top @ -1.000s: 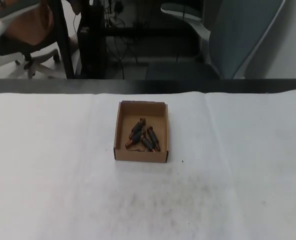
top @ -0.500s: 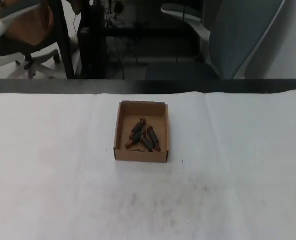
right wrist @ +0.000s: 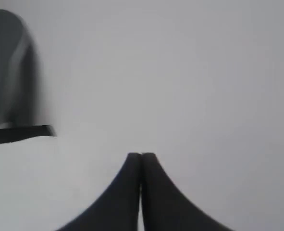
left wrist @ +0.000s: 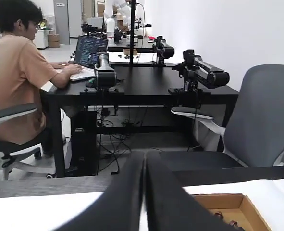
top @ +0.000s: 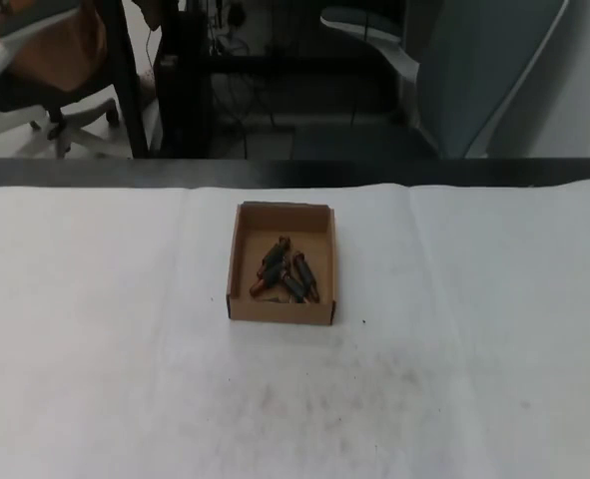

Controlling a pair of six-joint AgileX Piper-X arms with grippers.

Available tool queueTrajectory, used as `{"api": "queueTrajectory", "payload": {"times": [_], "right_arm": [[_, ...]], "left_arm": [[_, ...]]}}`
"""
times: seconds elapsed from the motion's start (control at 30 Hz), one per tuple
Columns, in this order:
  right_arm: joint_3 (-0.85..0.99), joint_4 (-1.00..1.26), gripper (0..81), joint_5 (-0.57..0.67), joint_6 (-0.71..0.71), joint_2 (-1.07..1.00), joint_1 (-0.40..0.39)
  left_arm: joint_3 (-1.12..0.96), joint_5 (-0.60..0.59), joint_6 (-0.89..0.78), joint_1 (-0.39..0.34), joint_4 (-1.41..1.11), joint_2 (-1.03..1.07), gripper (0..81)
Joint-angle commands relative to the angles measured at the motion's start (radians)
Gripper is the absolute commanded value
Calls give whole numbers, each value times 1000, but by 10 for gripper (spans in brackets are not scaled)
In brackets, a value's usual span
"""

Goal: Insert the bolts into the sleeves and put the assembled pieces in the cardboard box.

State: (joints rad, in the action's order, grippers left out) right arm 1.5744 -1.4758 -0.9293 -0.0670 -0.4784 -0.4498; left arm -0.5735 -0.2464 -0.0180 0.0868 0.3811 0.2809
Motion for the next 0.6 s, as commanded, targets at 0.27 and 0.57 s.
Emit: {"api": "queueTrajectory", "payload": {"times": [0.27,0.57], "right_arm": [[-466,577,6,702,-231,127,117],[-998,873,6,739,87,154,117]], "left_arm": [[2,-65,-4,-10,-19,7,18],[2,-71,-4,-10,13,26,18]]}}
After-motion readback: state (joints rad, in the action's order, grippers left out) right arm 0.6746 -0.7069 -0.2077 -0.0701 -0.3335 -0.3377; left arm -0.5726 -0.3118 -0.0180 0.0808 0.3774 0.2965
